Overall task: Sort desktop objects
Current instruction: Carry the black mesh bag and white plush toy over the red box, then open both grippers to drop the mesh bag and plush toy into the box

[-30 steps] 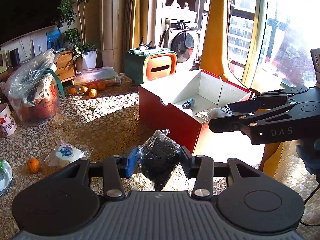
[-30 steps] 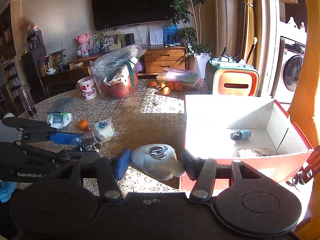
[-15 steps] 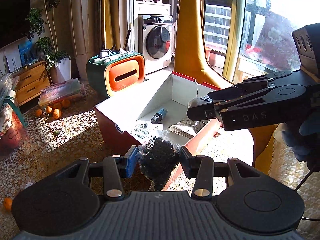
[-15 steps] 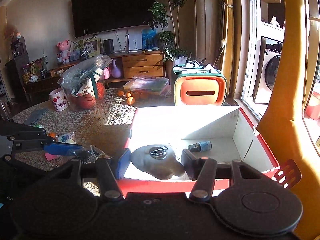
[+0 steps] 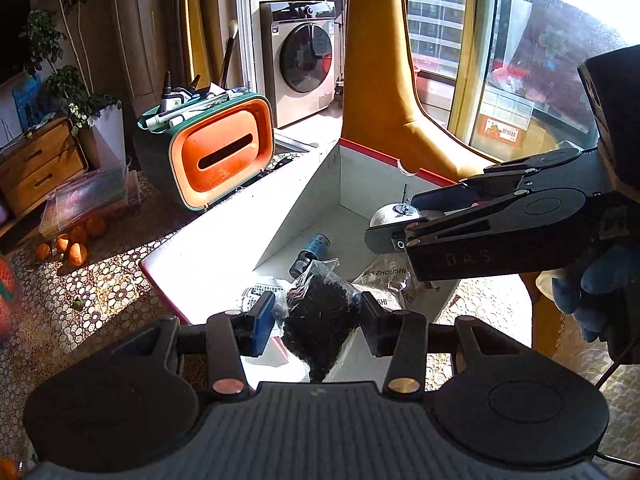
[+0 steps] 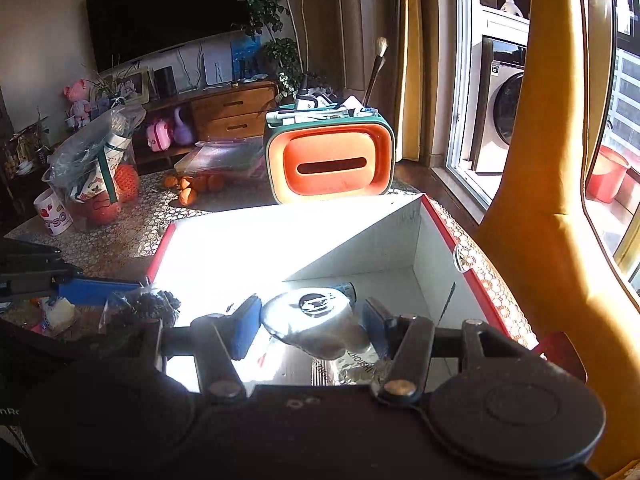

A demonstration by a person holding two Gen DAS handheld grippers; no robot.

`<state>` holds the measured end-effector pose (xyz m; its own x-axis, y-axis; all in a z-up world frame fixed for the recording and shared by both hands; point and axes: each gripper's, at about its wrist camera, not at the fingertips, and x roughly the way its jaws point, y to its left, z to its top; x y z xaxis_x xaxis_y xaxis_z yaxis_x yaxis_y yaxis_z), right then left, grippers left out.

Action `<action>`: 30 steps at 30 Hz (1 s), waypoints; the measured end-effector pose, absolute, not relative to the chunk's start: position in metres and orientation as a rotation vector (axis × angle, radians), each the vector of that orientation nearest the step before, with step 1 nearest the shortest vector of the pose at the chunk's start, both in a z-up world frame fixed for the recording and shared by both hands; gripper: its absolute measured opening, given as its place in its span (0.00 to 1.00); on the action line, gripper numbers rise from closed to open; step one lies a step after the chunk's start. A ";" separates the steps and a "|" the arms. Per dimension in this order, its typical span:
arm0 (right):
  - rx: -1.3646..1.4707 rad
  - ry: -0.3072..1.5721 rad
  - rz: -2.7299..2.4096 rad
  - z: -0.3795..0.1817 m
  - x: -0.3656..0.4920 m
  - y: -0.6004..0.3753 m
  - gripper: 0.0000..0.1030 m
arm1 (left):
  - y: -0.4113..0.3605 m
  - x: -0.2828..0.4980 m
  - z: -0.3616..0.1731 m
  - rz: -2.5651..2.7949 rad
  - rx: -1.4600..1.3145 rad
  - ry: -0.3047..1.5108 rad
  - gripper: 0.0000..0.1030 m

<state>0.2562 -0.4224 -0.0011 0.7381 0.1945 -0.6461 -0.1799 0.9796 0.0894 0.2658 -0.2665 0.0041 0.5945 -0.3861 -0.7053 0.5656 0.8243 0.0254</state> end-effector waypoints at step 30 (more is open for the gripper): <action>-0.068 0.984 0.137 -0.064 0.335 -0.423 0.54 | -0.306 0.340 -0.068 -0.543 0.316 1.094 0.43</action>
<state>0.3345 -0.4232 -0.0644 0.5458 0.0843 -0.8336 -0.1458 0.9893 0.0046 0.3400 -0.3060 -0.0677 0.3482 -0.2591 -0.9009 0.5610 0.8275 -0.0211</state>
